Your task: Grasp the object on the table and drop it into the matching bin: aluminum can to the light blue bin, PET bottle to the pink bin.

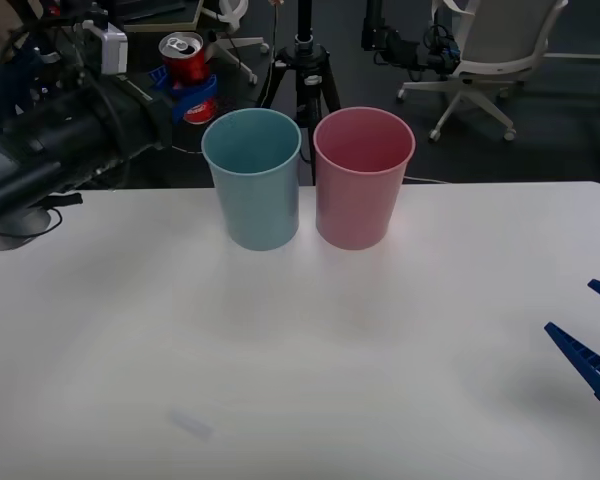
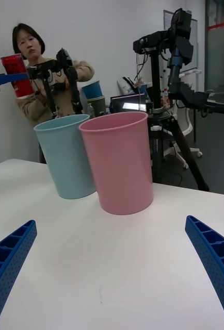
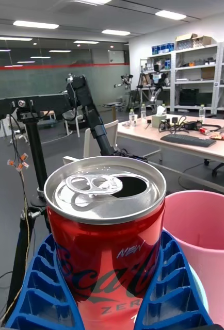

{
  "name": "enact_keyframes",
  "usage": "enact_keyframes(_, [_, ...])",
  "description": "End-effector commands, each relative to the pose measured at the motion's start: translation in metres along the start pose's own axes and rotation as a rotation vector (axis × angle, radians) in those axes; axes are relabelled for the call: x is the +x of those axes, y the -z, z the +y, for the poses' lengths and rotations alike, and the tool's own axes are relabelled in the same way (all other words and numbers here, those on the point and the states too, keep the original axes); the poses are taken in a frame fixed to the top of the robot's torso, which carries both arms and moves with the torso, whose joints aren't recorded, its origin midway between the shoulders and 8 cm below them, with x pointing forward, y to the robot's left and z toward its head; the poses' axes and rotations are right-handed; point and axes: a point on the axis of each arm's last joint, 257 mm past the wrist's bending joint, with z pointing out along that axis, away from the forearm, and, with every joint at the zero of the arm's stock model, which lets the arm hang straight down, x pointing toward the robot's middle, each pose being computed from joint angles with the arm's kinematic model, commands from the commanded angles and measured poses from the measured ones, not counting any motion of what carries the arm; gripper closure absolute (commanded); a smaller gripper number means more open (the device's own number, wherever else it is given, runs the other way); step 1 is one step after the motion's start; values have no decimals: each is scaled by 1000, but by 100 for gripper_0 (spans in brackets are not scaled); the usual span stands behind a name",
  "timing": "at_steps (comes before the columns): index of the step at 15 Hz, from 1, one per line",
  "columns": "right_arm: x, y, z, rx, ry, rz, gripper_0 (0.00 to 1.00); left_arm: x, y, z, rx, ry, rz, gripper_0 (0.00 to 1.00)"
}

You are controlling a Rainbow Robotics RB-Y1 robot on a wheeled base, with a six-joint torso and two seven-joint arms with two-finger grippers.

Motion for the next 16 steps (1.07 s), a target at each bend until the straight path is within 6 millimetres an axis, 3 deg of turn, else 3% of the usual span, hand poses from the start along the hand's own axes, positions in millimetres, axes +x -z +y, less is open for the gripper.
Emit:
enact_keyframes(1, [0, 0, 0, 0, 0, 0, 0, 4, -21, 3, -8, 6, 3, 88])
enact_keyframes(6, [0, 0, 0, 0, 0, 0, 0, 19, -58, 11, -47, -14, 10, 88])
enact_keyframes(9, [0, 0, 0, 0, 0, 0, 0, 33, -76, 5, -54, -5, 24, 88])
enact_keyframes(16, [0, 0, 0, 0, 0, 0, 0, 56, -80, -19, -13, 39, 60, 88])
